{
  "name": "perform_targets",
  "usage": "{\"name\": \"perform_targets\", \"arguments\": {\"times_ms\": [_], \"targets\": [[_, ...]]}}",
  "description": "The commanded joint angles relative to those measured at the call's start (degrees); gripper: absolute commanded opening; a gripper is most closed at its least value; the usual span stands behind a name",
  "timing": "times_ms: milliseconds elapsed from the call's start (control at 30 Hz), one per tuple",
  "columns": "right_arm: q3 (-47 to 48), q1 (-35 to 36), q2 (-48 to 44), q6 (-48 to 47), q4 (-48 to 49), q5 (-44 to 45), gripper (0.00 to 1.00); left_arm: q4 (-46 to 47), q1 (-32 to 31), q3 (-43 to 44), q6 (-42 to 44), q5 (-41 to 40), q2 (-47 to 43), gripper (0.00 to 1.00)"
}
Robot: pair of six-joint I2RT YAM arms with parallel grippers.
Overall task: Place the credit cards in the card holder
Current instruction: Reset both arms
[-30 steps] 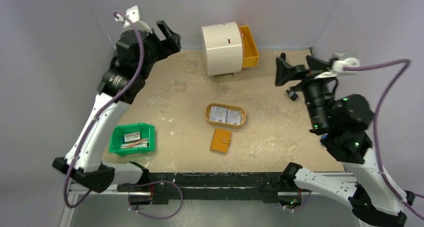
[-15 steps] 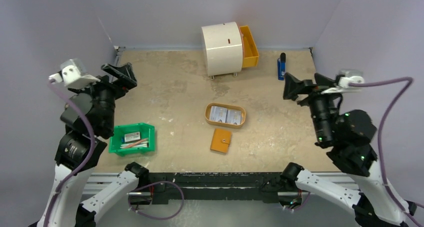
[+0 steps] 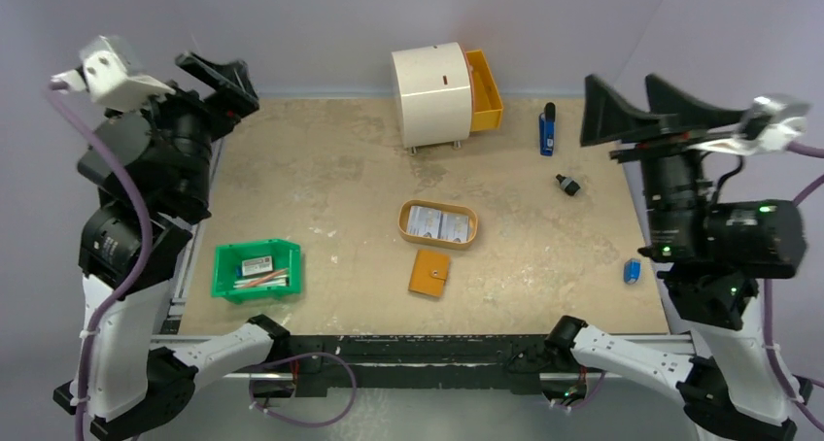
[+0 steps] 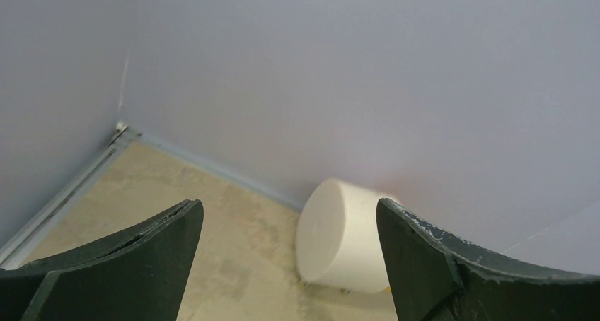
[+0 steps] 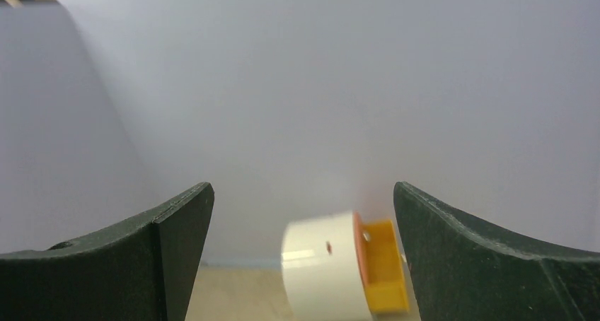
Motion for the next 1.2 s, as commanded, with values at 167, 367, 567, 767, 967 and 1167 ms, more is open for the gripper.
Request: {"name": "perform_targets", "arguments": {"times_ms": [167,367,567,767,967,1167], "targets": [[16.06,-0.02,7.50,-2.97,9.30,-12.50,0.99,2.88,-1.53,15.78,0.25,4.43,7.71,0.92],[9.68,-0.02,6.70,-3.55,11.51,-4.96,0.99,6.74,-1.48,8.34,-0.65,8.53,5.72,0.92],[2.56,-0.02,6.15,-1.45,13.38,11.49,0.99,8.02,-1.53,4.63,-1.31,9.50,4.23,0.93],[1.16,-0.06,5.24,0.23,11.99,10.19,0.99,6.77,-1.53,4.44,-1.38,9.34,4.21,0.93],[0.41,-0.02,4.39,0.54,10.67,8.31,0.99,8.54,-1.53,1.33,-1.88,9.28,1.90,0.94],[-1.60,-0.02,1.55,2.51,10.48,-0.12,0.99,8.99,-1.53,0.91,-1.99,9.70,1.15,0.94]]}}
